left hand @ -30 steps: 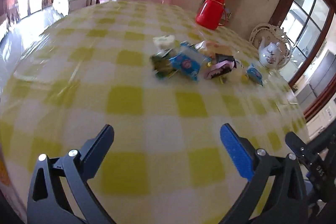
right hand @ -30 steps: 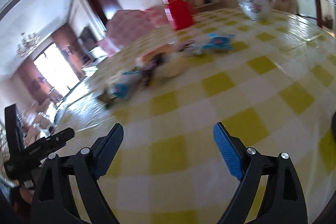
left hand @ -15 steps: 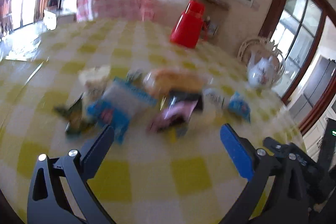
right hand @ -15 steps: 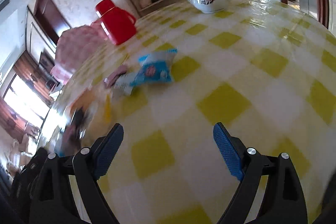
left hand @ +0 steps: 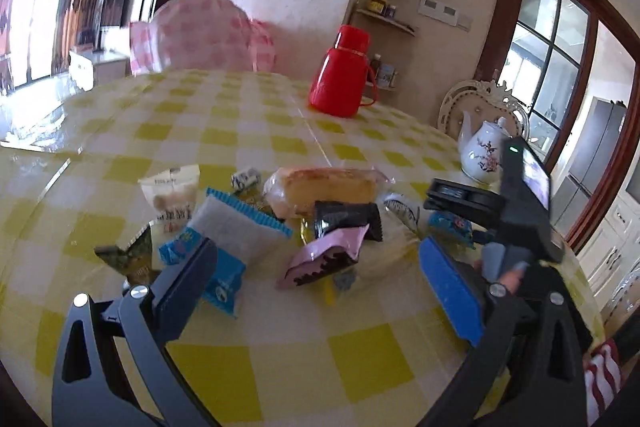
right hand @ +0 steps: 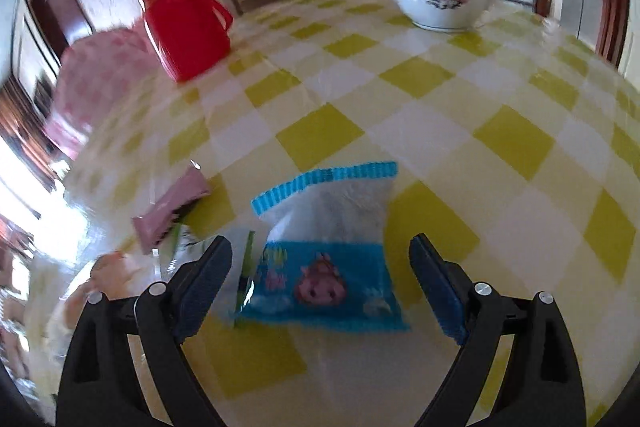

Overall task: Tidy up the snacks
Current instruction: 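Grasp the blue cartoon-print packet with the right gripper, then grasp the pink-and-black packet with the left gripper while the right holds the blue packet, then carry both held packets off the table toward the white purple-rimmed box, then open both grippers to drop the packets into the white box, then move both open grippers back over the snack pile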

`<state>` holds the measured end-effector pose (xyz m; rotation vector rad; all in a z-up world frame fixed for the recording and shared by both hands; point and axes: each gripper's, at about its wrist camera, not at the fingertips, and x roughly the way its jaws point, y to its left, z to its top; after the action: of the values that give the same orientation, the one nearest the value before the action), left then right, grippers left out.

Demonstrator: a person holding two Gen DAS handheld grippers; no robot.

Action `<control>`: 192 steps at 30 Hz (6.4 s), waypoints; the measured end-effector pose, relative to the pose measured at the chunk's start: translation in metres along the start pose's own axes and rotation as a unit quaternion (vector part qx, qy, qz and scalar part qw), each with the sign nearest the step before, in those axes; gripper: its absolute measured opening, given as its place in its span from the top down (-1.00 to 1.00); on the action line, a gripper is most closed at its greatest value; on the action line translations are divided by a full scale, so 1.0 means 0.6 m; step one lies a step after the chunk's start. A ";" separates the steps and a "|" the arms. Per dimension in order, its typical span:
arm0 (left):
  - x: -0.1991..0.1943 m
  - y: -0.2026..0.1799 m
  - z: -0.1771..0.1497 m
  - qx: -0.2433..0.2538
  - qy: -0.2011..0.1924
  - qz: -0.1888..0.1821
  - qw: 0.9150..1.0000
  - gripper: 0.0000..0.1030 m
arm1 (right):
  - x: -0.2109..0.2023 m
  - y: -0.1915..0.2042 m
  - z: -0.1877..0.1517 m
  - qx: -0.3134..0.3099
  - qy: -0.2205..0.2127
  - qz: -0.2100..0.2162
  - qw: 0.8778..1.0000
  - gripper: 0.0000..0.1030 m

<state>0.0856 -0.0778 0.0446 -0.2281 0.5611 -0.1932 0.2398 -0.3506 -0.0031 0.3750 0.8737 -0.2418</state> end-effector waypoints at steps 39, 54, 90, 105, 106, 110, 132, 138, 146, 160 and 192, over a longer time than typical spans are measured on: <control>0.108 -0.022 -0.002 0.123 0.133 -0.012 0.983 0.24 | -0.224 -0.055 -0.235 -0.050 0.013 0.152 0.987 0.00; 0.018 0.023 -0.031 0.060 0.156 -0.073 0.983 0.55 | -0.233 -0.043 -0.238 -0.062 0.009 0.170 0.983 0.00; -0.085 0.050 -0.057 0.007 0.086 -0.037 0.996 0.59 | -0.300 -0.014 -0.306 -0.070 -0.037 0.216 0.973 0.00; -0.218 0.094 -0.100 -0.001 0.039 0.004 0.999 0.59 | -0.335 -0.010 -0.378 -0.050 -0.017 0.245 0.968 0.00; -0.226 0.097 -0.104 0.002 0.039 0.007 0.999 0.59 | -0.337 -0.009 -0.383 -0.049 -0.014 0.248 0.967 0.00; -0.260 0.116 -0.117 0.006 0.048 0.015 0.999 0.59 | -0.352 -0.003 -0.399 -0.047 -0.013 0.260 0.964 0.00; -0.439 0.280 -0.192 0.020 0.074 0.083 0.994 0.58 | -0.437 0.127 -0.523 -0.148 0.026 0.306 0.940 0.00; -0.473 0.333 -0.202 0.017 0.080 0.105 0.991 0.58 | -0.477 0.207 -0.590 -0.222 0.042 0.334 0.915 0.00; -0.507 0.407 -0.199 0.024 0.098 0.151 0.983 0.58 | -0.537 0.305 -0.683 -0.325 0.048 0.362 0.872 0.00; -0.578 0.574 -0.199 0.042 0.163 0.252 0.953 0.52 | -0.623 0.442 -0.895 -0.507 0.061 0.388 0.767 0.00; -0.501 0.385 -0.172 0.092 0.097 0.206 0.969 -0.96 | -0.520 0.187 -0.564 -0.267 -0.021 0.340 0.901 -0.51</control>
<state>-0.1927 0.1992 0.0496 0.0907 0.7681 0.1375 -0.1502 -0.0915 0.0685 0.1392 0.6839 0.6305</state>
